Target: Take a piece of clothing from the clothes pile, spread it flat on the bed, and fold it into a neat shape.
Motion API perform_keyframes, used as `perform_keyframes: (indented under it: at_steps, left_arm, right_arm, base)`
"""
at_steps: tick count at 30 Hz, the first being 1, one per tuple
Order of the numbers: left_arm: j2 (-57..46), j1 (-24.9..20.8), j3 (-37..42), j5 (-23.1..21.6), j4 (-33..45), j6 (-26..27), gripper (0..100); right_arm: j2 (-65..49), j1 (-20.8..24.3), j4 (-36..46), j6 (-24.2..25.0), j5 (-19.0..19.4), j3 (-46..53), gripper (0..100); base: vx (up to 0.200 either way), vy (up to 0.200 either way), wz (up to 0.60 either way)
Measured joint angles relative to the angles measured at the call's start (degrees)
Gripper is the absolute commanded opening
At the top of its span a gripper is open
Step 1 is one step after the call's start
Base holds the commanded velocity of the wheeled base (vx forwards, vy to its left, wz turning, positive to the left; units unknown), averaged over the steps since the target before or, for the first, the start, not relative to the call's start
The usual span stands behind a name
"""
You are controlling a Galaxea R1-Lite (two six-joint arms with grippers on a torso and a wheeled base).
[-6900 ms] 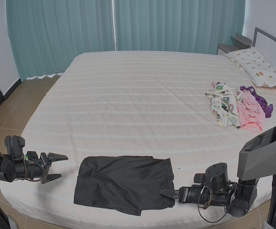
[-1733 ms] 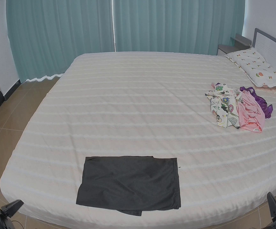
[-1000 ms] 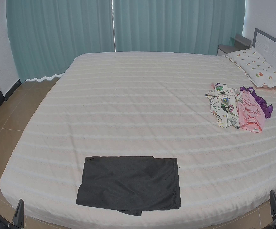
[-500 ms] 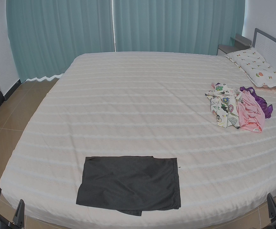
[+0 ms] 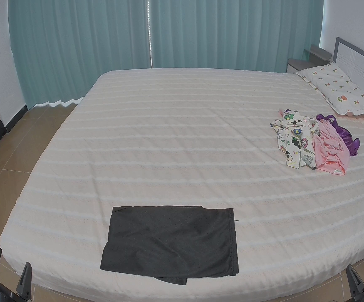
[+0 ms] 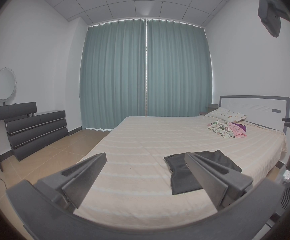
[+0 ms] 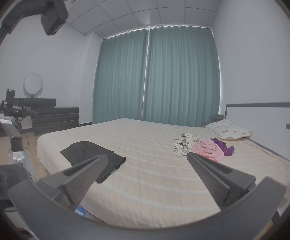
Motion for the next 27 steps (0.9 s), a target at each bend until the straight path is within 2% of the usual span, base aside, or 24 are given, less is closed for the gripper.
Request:
perform_keyframes:
  at_steps: [4,7,14,27]
  left_arm:
    - [0.02,0.00,0.00,-0.05,-0.02,0.11,100]
    - [0.05,0.00,0.00,-0.09,-0.02,0.26,100]
    - [0.09,0.00,0.00,-0.13,-0.02,0.44,100]
    - [0.13,-0.02,0.00,-0.13,0.00,0.46,100]
  right_arm:
    - [0.02,-0.02,-0.21,-2.44,-3.17,0.00,100]
    - [0.05,0.00,-0.18,-0.29,-4.99,0.00,100]
    - [0.05,0.00,-0.18,5.12,-5.28,0.00,100]
    - [0.09,0.00,-2.73,6.38,-5.61,-0.56,100]
  base:
    - [0.000,0.000,0.00]
    - [0.000,0.000,0.00]
    - [0.000,0.000,0.00]
    - [0.000,0.000,0.00]
